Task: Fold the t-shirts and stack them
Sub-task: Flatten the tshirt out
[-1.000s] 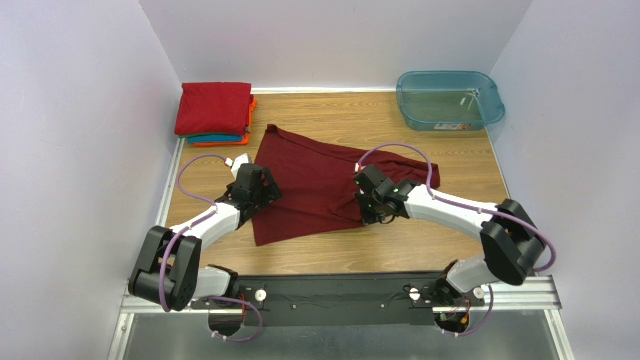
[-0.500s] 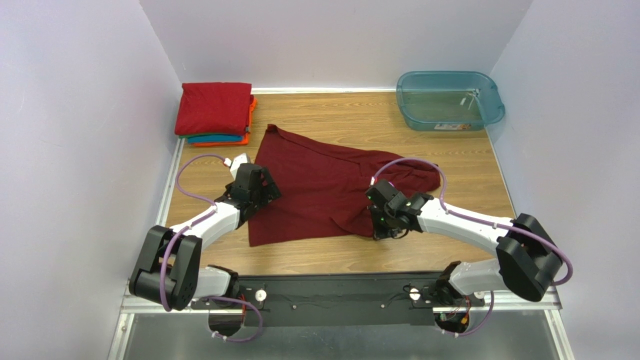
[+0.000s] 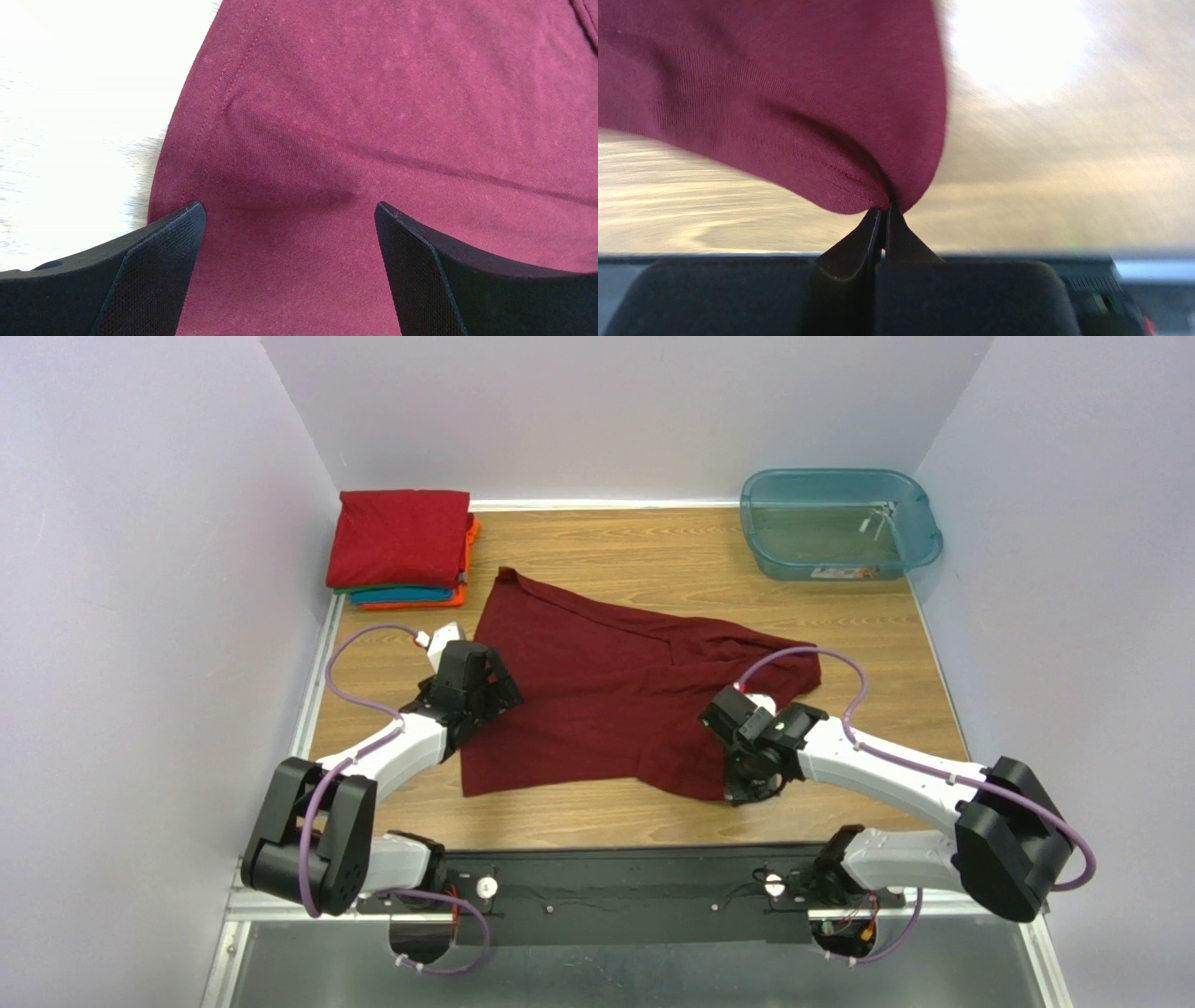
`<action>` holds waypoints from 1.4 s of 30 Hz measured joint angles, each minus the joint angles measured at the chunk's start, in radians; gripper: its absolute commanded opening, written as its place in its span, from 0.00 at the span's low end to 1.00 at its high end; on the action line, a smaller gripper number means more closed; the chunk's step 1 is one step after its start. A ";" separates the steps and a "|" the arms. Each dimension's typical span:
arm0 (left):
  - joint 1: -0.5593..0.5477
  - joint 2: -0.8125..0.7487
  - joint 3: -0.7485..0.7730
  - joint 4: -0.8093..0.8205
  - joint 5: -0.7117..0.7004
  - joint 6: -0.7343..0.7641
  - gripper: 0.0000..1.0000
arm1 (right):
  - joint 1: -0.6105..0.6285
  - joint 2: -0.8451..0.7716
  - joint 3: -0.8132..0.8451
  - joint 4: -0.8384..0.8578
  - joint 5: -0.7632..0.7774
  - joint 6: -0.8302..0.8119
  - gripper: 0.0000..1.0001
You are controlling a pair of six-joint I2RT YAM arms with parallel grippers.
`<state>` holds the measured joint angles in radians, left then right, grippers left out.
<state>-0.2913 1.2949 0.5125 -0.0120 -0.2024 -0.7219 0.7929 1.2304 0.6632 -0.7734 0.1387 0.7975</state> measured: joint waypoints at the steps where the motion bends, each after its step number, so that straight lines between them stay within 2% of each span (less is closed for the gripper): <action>1: 0.002 0.000 0.001 -0.003 -0.001 0.000 0.98 | 0.000 0.000 0.005 -0.042 0.015 0.017 0.08; 3: 0.005 0.000 0.004 -0.014 -0.007 0.000 0.98 | 0.000 0.000 0.023 -0.137 0.049 0.068 0.11; 4: 0.008 -0.001 0.005 -0.019 -0.011 0.000 0.98 | 0.000 -0.001 0.032 -0.167 0.061 0.085 0.08; 10: 0.015 -0.017 0.010 -0.047 -0.047 -0.001 0.98 | 0.000 -0.010 0.148 -0.431 0.167 0.227 0.20; 19: 0.048 -0.064 0.026 -0.082 -0.098 -0.002 0.98 | 0.000 -0.013 0.168 -0.530 0.190 0.272 0.26; 21: 0.061 -0.073 0.037 -0.094 -0.108 -0.002 0.98 | 0.000 -0.014 0.168 -0.536 0.190 0.272 0.30; 22: 0.066 -0.077 0.043 -0.096 -0.115 -0.002 0.98 | 0.000 -0.016 0.168 -0.537 0.192 0.272 0.45; 24: 0.069 -0.084 0.058 -0.098 -0.123 -0.003 0.98 | 0.000 -0.019 0.168 -0.540 0.198 0.275 0.52; 25: 0.069 -0.086 0.069 -0.099 -0.123 -0.002 0.98 | 0.000 -0.019 0.170 -0.543 0.206 0.277 0.71; 26: 0.069 -0.086 0.076 -0.099 -0.123 -0.002 0.98 | 0.000 -0.020 0.171 -0.544 0.212 0.277 0.98; 30: 0.069 -0.086 0.112 -0.101 -0.122 -0.002 0.98 | 0.000 -0.032 0.228 -0.562 0.234 0.271 1.00; 37: 0.069 -0.085 0.154 -0.094 -0.095 -0.002 0.98 | 0.000 -0.115 0.425 -0.551 0.345 0.237 1.00; 42: 0.061 -0.078 0.155 -0.033 -0.006 -0.003 0.98 | -0.002 -0.115 0.409 -0.373 0.373 0.145 1.00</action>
<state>-0.2298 1.2167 0.6674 -0.0452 -0.2081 -0.7246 0.7906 1.1152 1.0721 -1.1461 0.5117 0.9428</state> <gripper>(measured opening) 0.983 0.997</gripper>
